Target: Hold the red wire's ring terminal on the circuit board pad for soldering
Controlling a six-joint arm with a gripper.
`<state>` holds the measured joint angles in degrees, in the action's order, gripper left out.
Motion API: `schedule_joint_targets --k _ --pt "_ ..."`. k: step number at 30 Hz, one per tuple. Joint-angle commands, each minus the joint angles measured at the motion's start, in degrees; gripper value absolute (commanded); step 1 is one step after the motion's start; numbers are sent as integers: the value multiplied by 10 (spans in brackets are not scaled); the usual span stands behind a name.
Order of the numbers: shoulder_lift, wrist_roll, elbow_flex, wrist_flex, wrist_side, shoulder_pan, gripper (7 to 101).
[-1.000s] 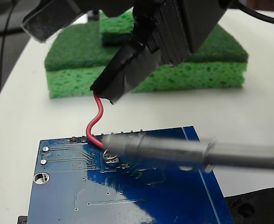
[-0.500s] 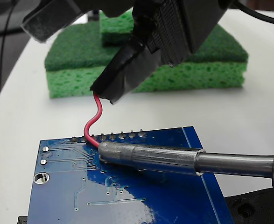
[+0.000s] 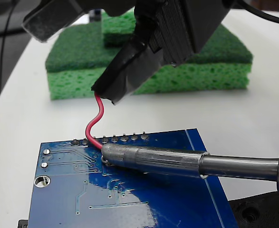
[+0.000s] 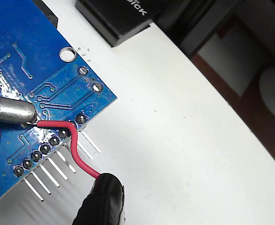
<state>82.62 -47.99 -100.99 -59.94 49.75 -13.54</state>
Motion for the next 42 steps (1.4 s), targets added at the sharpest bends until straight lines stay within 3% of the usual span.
schedule_joint_targets --k 1,26,33,42 --pt "2 0 5 0 1 0 1003" --pt "19 19 13 -10 -6 2 1003" --pt "142 95 -83 72 -60 25 1003" --pt "370 214 -301 230 -251 94 1003"
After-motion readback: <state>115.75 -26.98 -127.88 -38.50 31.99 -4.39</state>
